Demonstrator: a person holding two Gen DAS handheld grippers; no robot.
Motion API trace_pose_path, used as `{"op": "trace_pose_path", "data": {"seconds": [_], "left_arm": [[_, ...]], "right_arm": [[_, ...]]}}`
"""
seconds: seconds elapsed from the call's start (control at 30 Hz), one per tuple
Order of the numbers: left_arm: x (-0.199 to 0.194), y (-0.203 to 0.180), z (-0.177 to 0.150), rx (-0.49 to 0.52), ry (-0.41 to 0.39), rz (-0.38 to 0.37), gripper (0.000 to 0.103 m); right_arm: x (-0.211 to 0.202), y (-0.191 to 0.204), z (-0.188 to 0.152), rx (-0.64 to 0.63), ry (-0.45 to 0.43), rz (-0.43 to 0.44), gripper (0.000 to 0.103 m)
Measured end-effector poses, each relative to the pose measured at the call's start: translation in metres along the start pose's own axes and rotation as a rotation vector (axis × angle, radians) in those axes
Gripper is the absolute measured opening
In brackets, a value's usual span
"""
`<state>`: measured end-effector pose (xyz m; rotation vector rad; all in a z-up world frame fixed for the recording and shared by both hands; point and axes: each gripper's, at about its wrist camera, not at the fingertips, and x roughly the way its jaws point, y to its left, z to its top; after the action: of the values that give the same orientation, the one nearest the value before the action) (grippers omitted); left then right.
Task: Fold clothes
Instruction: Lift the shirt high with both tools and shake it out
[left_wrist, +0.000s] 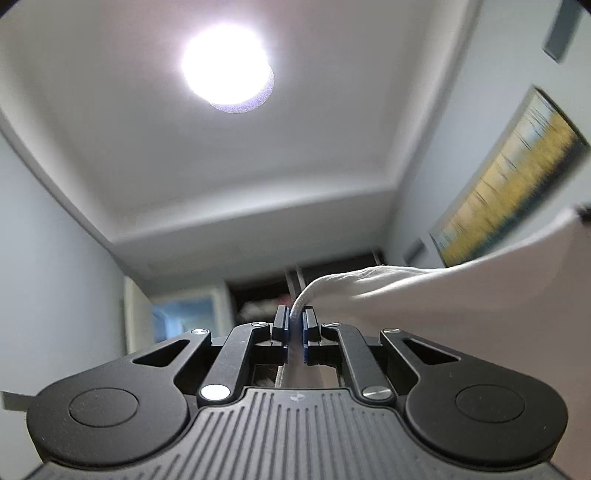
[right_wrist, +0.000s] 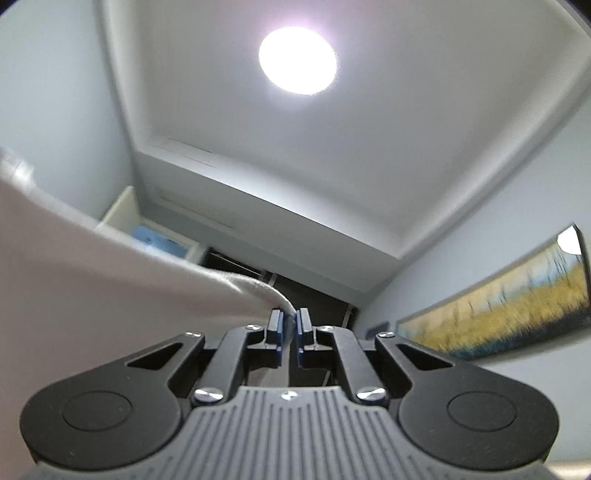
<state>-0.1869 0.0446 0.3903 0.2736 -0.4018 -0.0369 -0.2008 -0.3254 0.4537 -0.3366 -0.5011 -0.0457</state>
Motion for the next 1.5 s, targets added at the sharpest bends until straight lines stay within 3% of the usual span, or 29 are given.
{"op": "trace_pose_path", "data": {"seconds": [0.1, 0.2, 0.27, 0.37, 0.43, 0.57, 1.07, 1.3, 1.5], "left_arm": [[0.008, -0.001, -0.007, -0.010, 0.046, 0.023, 0.005], [0.015, 0.026, -0.011, -0.091, 0.047, 0.140, 0.005], [0.017, 0.028, -0.010, -0.116, 0.065, 0.118, 0.005], [0.004, 0.004, -0.013, 0.024, 0.065, 0.052, 0.005], [0.002, 0.004, -0.010, -0.003, 0.056, 0.039, 0.006], [0.005, 0.004, -0.002, -0.008, 0.024, 0.078, 0.006], [-0.009, 0.000, 0.024, 0.039, -0.071, 0.060, 0.006], [0.042, -0.008, -0.014, 0.086, 0.083, 0.026, 0.006], [0.110, -0.021, -0.098, 0.157, 0.280, -0.008, 0.006]], "right_arm": [[0.003, 0.011, -0.005, 0.012, 0.008, 0.039, 0.008], [-0.003, 0.028, -0.008, -0.024, 0.013, 0.133, 0.008], [0.002, 0.032, -0.010, -0.032, 0.020, 0.107, 0.008], [0.012, 0.018, -0.017, 0.024, 0.030, 0.015, 0.008], [0.012, 0.014, -0.017, 0.027, 0.016, -0.013, 0.007], [0.002, 0.024, -0.011, -0.022, -0.014, 0.019, 0.008], [-0.022, -0.004, 0.008, 0.005, -0.025, 0.034, 0.008], [0.028, 0.013, -0.038, 0.012, 0.111, 0.084, 0.008], [0.085, 0.051, -0.125, 0.029, 0.311, 0.149, 0.008]]}}
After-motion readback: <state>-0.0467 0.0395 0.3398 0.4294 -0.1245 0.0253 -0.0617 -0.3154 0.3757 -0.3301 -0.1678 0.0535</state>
